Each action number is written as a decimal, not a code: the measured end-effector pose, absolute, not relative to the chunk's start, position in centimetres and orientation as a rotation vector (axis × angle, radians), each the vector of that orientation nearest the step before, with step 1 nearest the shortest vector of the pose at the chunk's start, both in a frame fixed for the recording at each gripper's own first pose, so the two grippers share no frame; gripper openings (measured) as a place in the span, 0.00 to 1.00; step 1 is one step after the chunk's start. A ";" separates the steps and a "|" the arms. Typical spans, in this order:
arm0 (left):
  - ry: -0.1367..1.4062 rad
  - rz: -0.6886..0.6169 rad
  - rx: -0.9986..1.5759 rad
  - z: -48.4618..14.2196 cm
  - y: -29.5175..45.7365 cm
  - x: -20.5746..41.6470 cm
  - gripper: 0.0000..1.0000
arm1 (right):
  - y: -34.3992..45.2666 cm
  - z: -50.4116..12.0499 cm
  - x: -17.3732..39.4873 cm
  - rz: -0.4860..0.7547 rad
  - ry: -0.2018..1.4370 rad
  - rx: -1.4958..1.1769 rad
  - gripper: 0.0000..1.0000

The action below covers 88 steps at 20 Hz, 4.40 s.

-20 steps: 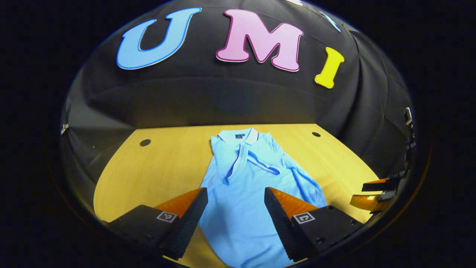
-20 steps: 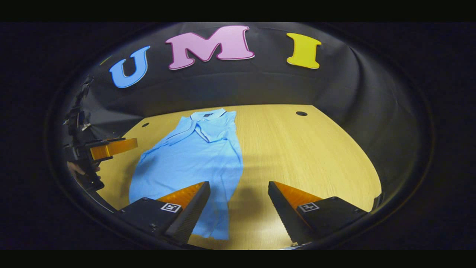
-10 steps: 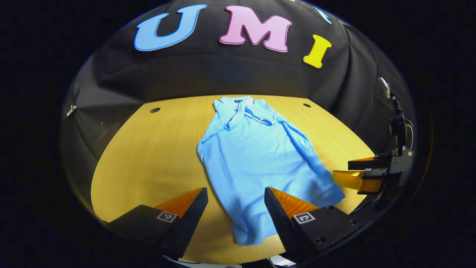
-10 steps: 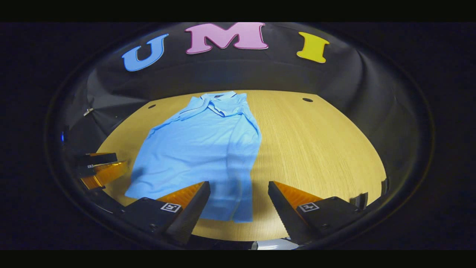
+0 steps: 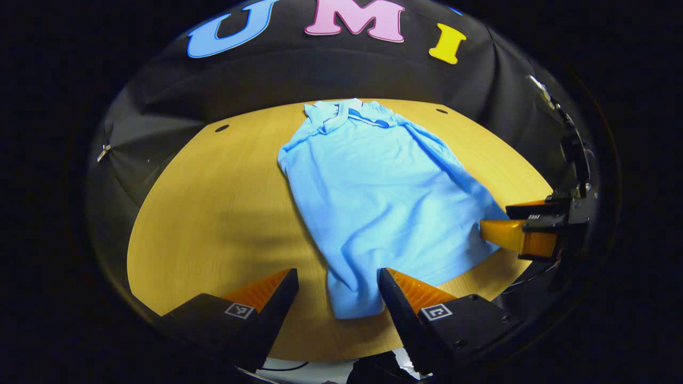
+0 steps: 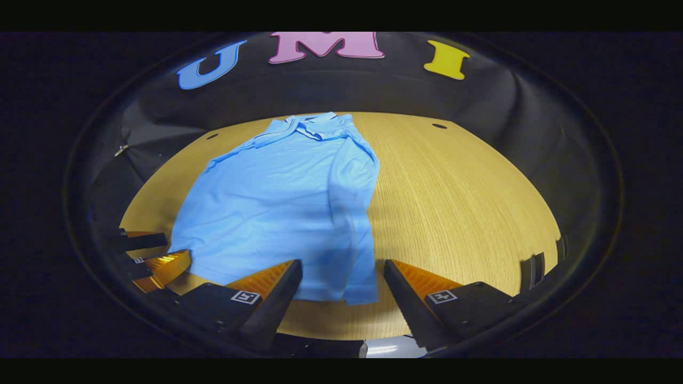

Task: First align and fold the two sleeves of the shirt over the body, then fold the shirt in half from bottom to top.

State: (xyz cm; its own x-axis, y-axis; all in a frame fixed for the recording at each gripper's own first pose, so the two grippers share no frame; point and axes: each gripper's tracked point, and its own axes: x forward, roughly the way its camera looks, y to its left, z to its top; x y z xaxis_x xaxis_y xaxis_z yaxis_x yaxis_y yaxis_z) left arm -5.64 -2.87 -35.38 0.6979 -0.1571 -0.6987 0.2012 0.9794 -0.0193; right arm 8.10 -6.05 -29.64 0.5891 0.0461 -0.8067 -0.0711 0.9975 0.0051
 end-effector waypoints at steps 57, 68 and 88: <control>0.511 -0.119 -0.119 -20.0 -2.3 39.6 0.06 | 0.1 -19.2 55.3 0.375 0.585 -0.012 0.06; 0.519 -0.134 -0.118 -26.0 -2.2 50.4 0.06 | 0.4 -24.5 64.5 0.302 0.585 -0.002 0.01; 0.109 -0.010 -0.064 -9.6 -0.5 33.1 0.97 | -5.9 -12.1 52.7 0.090 0.322 -0.021 0.96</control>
